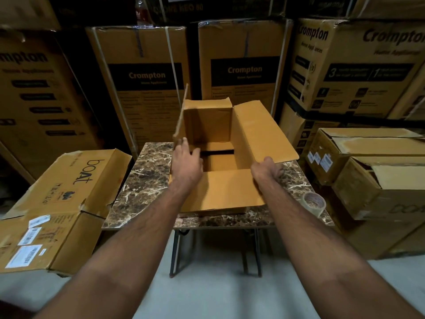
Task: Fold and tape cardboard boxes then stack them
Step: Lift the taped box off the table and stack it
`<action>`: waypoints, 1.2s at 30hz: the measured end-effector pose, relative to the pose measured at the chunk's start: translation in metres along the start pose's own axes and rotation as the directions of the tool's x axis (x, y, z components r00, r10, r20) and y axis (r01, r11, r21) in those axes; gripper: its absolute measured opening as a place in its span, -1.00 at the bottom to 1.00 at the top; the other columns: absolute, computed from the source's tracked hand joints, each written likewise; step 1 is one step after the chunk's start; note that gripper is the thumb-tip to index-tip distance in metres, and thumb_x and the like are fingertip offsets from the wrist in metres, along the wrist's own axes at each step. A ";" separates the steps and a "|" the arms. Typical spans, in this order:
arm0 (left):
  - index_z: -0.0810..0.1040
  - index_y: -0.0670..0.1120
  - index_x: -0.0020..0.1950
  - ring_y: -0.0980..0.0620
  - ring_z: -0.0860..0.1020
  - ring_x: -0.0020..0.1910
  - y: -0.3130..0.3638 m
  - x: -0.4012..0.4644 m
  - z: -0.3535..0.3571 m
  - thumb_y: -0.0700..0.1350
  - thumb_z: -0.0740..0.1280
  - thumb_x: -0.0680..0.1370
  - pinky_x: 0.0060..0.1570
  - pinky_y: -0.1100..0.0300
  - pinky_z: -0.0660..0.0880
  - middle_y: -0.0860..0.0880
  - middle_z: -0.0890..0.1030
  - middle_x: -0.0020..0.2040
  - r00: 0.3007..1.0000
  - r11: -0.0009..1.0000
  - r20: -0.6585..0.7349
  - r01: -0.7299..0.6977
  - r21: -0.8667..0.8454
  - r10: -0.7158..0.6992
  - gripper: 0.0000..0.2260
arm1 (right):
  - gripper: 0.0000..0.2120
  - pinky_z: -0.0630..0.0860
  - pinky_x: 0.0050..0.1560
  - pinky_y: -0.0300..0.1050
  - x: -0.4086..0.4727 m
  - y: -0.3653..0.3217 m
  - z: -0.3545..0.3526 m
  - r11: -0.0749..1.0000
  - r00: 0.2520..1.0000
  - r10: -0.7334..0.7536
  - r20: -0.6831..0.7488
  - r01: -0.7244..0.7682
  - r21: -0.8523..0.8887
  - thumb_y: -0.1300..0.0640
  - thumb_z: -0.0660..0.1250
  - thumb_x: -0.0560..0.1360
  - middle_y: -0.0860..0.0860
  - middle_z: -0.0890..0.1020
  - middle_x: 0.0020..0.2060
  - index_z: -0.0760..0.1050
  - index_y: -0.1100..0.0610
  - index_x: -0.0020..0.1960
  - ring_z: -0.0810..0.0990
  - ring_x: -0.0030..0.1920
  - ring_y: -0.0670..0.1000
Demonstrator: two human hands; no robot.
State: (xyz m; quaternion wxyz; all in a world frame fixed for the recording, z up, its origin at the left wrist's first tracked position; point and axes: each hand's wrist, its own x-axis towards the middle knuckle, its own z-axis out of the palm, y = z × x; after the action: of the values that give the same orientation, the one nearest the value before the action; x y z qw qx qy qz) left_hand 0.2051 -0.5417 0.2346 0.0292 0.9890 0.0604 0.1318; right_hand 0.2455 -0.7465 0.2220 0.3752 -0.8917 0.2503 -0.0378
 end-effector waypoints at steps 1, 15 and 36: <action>0.39 -0.03 0.47 -0.25 0.01 0.59 -0.010 0.005 -0.001 -0.06 0.22 0.66 0.54 -0.13 -0.10 -0.26 0.04 0.61 0.999 0.998 0.008 0.050 0.043 -0.050 -0.63 | -0.67 0.40 0.17 0.04 0.003 0.005 -0.002 1.000 1.000 -0.017 -0.010 0.017 -0.024 0.14 0.31 0.60 0.21 0.31 0.40 0.49 0.10 0.36 0.34 0.34 0.20; -0.13 0.06 0.65 -0.25 -0.05 0.59 -0.116 0.000 0.037 0.02 0.12 0.70 0.51 -0.17 0.03 -0.18 -0.08 0.63 0.909 0.990 0.417 -0.051 0.128 -0.007 -0.40 | -0.45 0.51 0.21 0.18 0.026 0.050 -0.019 0.818 0.894 -0.398 0.207 0.447 -0.360 -0.14 0.37 0.55 0.26 0.51 0.23 0.38 -0.04 0.50 0.42 0.28 0.31; 0.36 -0.15 0.38 -0.21 0.46 0.25 -0.064 0.003 0.005 0.30 0.28 0.55 0.13 -0.07 0.45 -0.18 0.49 0.29 0.903 0.906 0.108 0.421 -0.035 -0.415 -0.38 | -0.51 0.05 0.54 0.33 -0.022 0.000 0.021 0.500 0.634 -0.699 0.332 0.765 -0.407 -0.04 0.19 0.66 0.12 0.08 0.60 0.21 -0.08 0.56 0.09 0.57 0.18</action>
State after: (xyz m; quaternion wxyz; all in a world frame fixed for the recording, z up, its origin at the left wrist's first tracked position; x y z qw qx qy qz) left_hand 0.2024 -0.4785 0.2257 0.0882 0.9570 0.2658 0.0754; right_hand 0.2318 -0.7223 0.2094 0.0862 -0.9784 -0.1746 -0.0698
